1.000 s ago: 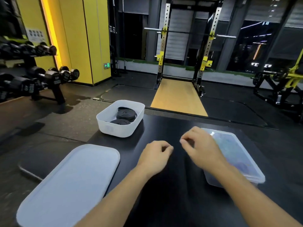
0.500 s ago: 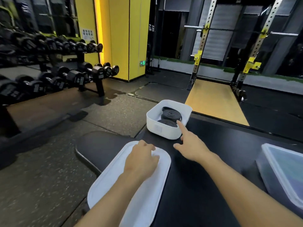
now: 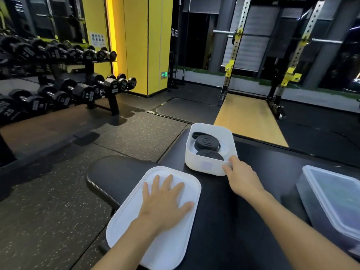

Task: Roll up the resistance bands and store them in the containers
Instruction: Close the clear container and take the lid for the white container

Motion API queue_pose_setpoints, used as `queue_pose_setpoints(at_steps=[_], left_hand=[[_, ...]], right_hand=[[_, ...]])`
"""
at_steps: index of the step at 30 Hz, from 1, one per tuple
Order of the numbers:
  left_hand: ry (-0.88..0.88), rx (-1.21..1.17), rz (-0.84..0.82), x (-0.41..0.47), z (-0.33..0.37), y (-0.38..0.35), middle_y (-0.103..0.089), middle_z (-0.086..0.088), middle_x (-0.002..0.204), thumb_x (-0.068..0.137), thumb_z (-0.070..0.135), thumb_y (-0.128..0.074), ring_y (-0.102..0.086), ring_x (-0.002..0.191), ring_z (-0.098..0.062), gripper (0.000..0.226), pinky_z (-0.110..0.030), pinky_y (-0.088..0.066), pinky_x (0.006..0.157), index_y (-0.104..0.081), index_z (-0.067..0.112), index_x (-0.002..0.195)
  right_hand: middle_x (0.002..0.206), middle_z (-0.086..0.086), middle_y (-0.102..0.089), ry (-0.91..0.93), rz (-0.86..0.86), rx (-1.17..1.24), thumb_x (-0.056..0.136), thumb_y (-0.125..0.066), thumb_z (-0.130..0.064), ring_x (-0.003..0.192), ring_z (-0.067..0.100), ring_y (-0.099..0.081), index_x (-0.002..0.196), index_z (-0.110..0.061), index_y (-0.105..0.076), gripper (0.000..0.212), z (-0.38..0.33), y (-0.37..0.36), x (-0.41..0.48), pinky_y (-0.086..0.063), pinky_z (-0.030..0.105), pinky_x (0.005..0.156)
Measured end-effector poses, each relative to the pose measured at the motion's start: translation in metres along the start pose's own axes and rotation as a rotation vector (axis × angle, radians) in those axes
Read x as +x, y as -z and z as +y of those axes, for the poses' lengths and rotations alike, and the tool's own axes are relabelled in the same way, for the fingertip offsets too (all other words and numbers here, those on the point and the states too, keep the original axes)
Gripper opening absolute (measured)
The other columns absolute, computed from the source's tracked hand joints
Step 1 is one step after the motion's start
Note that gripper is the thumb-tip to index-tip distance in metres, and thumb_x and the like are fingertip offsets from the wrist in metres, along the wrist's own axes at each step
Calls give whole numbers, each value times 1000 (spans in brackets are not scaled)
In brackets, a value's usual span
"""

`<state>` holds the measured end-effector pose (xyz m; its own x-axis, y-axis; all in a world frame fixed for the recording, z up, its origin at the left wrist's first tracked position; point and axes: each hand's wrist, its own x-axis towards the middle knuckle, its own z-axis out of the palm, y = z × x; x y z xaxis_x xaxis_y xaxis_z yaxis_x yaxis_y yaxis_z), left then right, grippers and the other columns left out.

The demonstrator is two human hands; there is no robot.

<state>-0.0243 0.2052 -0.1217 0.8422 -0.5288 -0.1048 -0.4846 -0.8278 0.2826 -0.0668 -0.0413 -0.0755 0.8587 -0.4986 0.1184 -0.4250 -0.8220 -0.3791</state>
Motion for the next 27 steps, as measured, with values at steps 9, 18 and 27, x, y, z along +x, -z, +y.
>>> queue_pose_setpoints(at_steps=[9,18,27], left_hand=[[-54,-103,71,-23,34,-11,-12,11,171,96,69,-45,6,160,-26,56,-66,7,122,-41,49,149],[-15,-373,218,-27,42,-7,-54,23,142,86,43,-70,-42,139,-4,21,-58,3,123,-75,41,106],[-51,-851,316,-32,56,27,-72,25,108,81,23,-79,-64,112,-4,21,-37,-43,111,-76,40,93]], right_hand=[[97,-9,-52,13,70,107,106,-41,-41,80,15,-57,91,-29,-42,20,50,21,-90,-52,44,74],[97,-11,-47,21,132,146,106,-43,-42,79,13,-54,89,-35,-36,20,77,39,-177,-49,41,73],[135,-27,-37,85,199,259,99,-52,-55,102,4,-55,89,-31,-45,27,95,40,-209,-54,36,80]])
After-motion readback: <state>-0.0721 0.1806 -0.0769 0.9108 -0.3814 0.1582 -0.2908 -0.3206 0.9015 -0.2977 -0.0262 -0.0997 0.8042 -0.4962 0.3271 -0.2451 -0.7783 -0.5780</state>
